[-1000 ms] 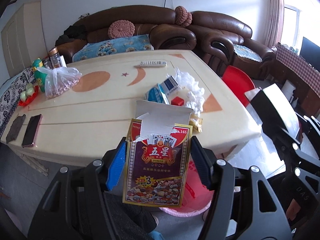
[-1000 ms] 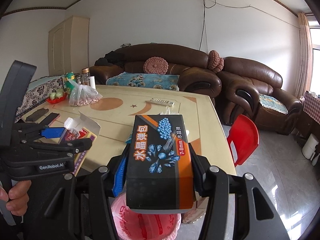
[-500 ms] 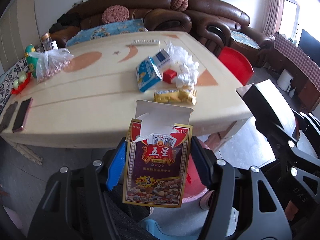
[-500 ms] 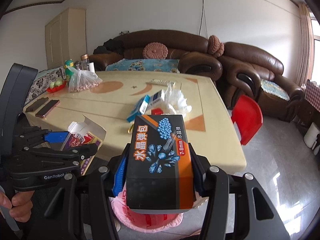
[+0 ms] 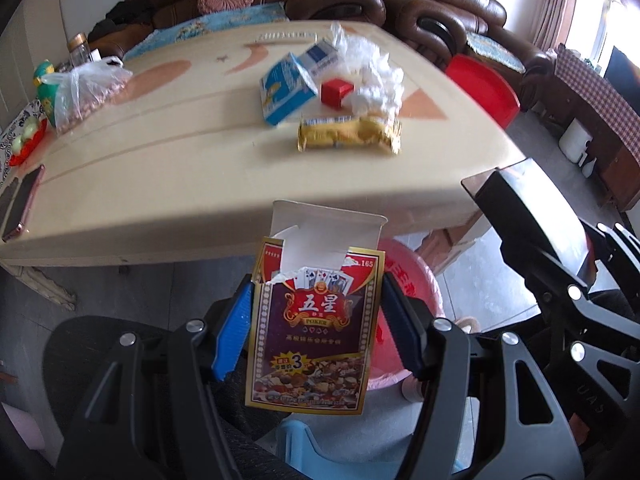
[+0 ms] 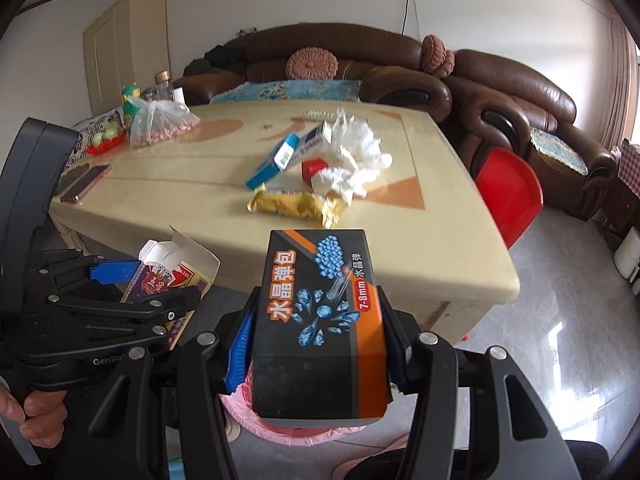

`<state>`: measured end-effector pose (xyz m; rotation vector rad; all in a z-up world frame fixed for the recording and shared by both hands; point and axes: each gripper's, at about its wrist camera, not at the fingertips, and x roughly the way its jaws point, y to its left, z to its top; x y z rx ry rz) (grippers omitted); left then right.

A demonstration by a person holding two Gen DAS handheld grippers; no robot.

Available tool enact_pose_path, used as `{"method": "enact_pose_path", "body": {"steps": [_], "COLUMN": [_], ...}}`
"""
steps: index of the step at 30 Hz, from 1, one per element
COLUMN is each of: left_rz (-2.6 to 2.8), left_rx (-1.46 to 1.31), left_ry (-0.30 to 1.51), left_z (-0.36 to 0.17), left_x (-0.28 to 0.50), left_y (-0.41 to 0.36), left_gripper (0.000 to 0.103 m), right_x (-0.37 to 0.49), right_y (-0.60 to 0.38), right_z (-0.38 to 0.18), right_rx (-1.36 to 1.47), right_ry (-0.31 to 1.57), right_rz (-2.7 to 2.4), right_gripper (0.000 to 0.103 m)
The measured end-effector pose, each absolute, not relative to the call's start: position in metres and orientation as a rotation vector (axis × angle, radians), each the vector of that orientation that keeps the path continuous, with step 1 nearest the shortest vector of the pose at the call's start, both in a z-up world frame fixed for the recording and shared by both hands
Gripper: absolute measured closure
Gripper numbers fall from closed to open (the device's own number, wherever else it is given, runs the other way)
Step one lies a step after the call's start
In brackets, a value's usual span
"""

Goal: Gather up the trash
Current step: 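Lift both held boxes and carry them down over the pink trash bin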

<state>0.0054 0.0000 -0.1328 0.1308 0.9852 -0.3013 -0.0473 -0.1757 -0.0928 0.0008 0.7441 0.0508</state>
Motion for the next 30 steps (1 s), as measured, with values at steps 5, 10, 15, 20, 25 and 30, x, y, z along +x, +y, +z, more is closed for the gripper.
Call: {"method": "enact_pose_path", "body": {"steps": [5,10,15,20,25,30], "left_rz": [-0.309,-0.308,-0.305,-0.296,-0.290,-0.281], "left_rx": [0.148,0.158,0.164,0.161,0.147,0.153], "left_ry": [1.030,1.088,1.152,1.213,1.276,1.315], "left_z": [-0.154,-0.179,-0.204,-0.227,-0.248,-0.264], "left_x": [0.010,0.017,0.026,0.036,0.045,0.052], "left_y": [-0.007,-0.012,-0.015,-0.015,-0.016,-0.019], "left_gripper": [0.041,0.041,0.041,0.041,0.041,0.041], "right_x": [-0.041,-0.032,-0.019,-0.004,0.008,0.017], "right_y": [-0.177,-0.179,-0.182,-0.184,-0.185,-0.187], "right_z": [-0.114,-0.139,-0.164,-0.191,-0.211,-0.227], "right_rx": [0.002,0.019,0.036,0.052,0.067,0.077], "right_ry": [0.790,0.854,0.920,0.992,1.046,1.086], "right_rz": [0.051,0.055,0.061,0.067,0.078,0.088], "right_gripper": [0.051,0.051,0.051,0.051,0.051,0.051]}}
